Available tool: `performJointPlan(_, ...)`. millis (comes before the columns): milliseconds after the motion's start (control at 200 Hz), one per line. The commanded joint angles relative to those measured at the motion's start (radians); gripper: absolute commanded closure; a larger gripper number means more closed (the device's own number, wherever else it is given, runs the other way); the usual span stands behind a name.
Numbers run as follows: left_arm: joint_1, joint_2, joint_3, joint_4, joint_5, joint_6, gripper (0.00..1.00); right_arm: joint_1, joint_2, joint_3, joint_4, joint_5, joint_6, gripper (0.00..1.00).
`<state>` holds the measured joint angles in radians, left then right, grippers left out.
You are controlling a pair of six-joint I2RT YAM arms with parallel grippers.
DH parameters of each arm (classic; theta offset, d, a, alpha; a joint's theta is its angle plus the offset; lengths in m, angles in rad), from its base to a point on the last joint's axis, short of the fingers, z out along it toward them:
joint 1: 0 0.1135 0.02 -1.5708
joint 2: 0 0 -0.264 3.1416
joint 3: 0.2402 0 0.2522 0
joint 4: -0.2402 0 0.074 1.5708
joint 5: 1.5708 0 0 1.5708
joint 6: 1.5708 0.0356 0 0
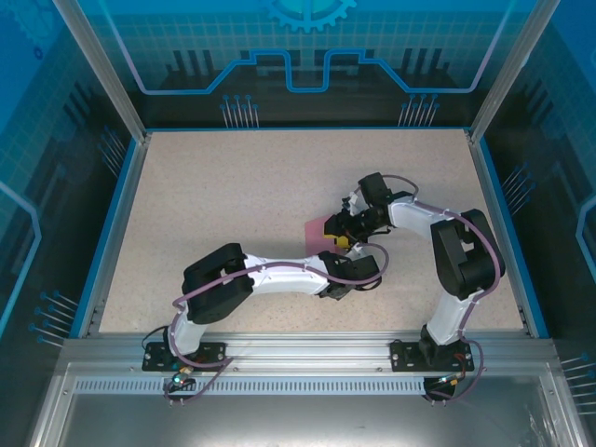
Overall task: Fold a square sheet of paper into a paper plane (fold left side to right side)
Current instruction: Fold the triangle a second time at the center of the table.
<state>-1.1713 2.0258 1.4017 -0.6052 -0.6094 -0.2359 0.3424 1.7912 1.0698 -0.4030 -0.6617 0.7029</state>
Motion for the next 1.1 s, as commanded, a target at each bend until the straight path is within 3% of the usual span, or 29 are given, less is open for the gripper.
performJointPlan(0,-0.014,-0.026,0.005,-0.006,-0.012,0.009,0.56,0.010,0.022,0.009,-0.020,0.004,-0.002,0.56)
performJointPlan(755,-0.003,-0.116,-0.080,0.088,0.085,0.007,0.99,0.010,0.029,0.022,-0.034,0.031,-0.040,0.55)
performJointPlan(915,0.022,-0.153,-0.111,0.124,0.143,-0.006,1.00,0.006,0.008,0.025,-0.004,0.035,-0.041,0.53)
performJointPlan(1095,0.068,-0.217,-0.173,0.188,0.250,-0.041,1.00,-0.019,-0.036,0.045,0.031,0.046,-0.044,0.43)
